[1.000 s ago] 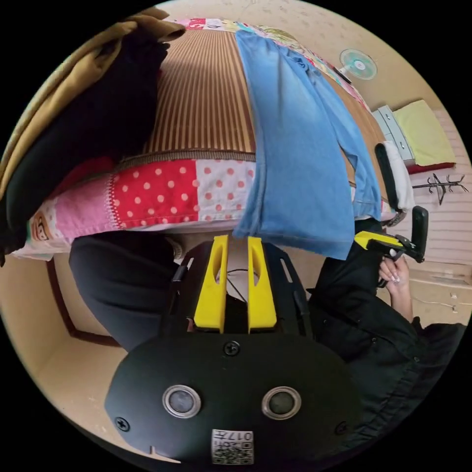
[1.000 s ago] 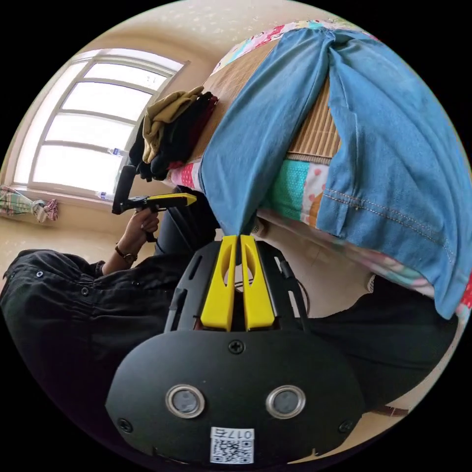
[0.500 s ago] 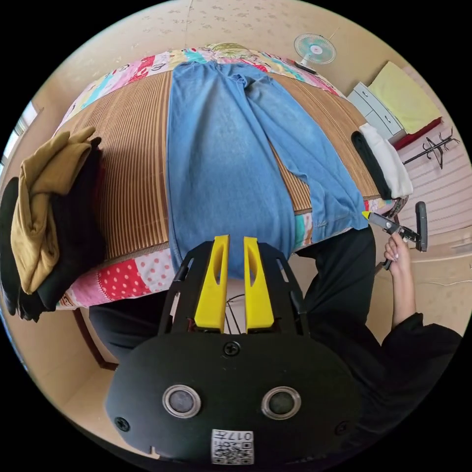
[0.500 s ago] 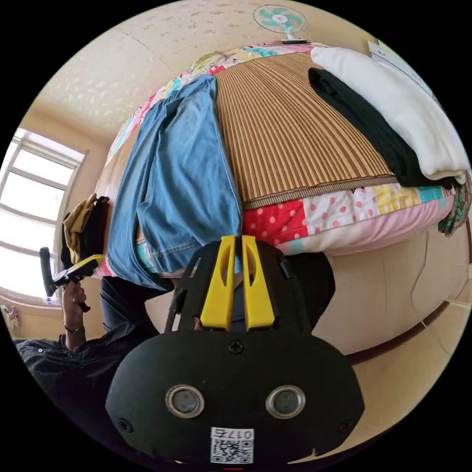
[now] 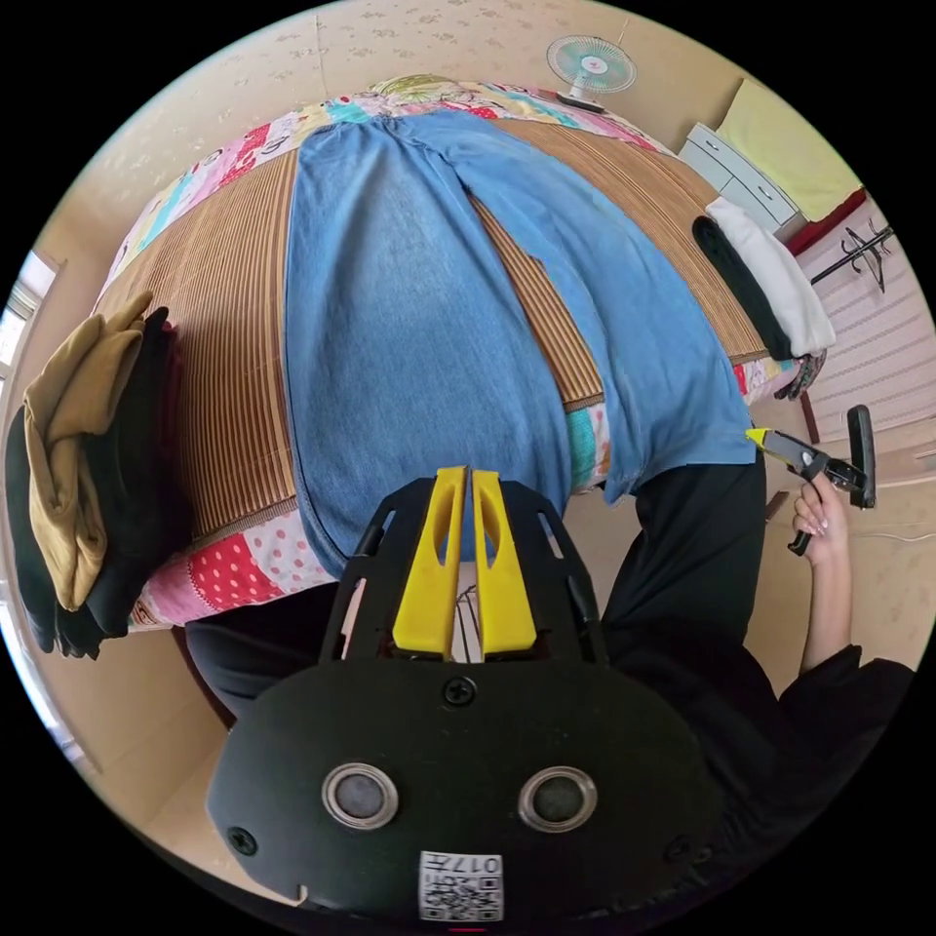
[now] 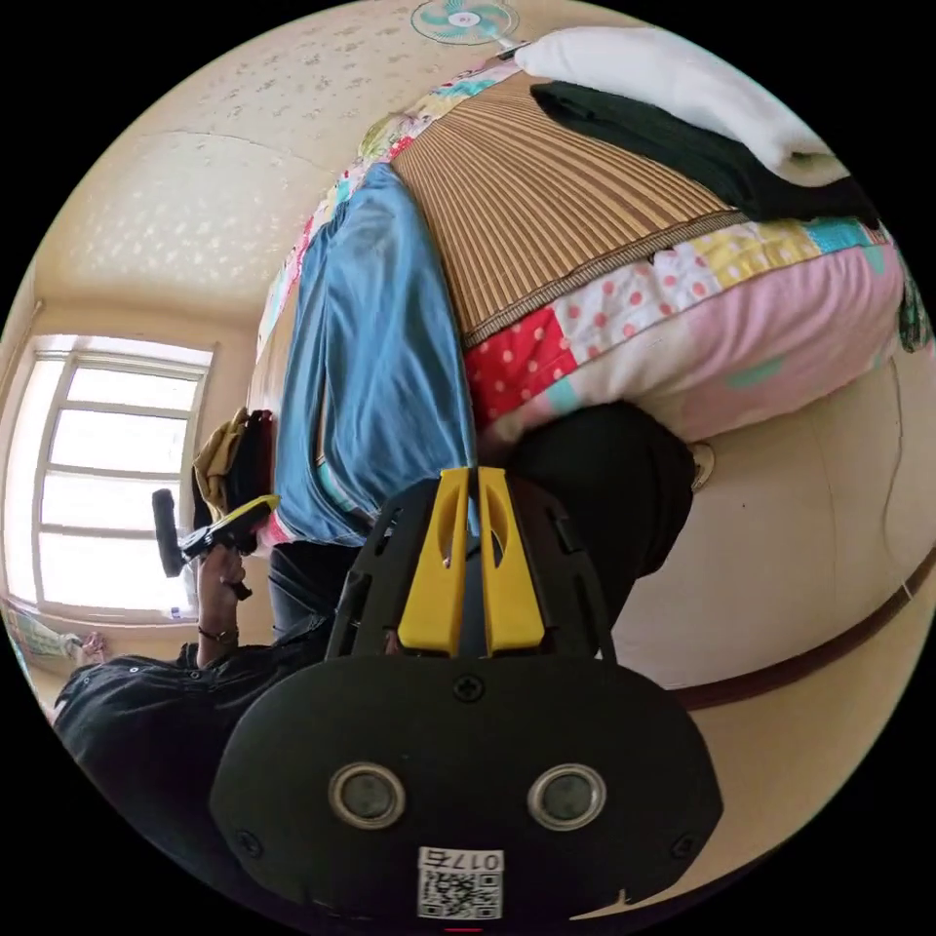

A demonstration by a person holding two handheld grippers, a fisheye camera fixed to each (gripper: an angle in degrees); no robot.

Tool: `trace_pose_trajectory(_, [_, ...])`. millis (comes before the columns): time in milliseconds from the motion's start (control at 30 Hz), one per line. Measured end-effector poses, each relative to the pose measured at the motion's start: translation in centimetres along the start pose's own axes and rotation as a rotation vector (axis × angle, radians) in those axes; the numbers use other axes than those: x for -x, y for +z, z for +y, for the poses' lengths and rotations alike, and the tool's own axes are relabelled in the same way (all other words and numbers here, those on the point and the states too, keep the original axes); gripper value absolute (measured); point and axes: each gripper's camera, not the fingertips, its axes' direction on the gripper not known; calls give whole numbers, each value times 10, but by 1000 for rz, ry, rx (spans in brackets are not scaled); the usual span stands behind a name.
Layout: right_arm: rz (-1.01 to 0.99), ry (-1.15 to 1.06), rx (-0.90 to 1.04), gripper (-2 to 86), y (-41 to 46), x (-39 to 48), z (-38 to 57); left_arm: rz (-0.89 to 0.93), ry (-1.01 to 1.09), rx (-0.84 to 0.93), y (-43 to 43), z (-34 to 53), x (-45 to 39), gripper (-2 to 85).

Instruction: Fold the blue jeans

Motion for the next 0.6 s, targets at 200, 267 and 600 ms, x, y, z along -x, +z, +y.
trace_pose_trajectory(200, [-91, -365, -61, 23, -4, 100, 8, 386, 45, -176, -15, 1, 23, 81])
trace_pose_trajectory(267, [-182, -458, -49, 24, 4, 126, 12, 502, 81, -192, -17, -7, 25, 105])
trace_pose_trajectory(600, [-221, -659, 202, 28, 93, 225, 25, 727, 52, -16, 53, -59, 50, 44])
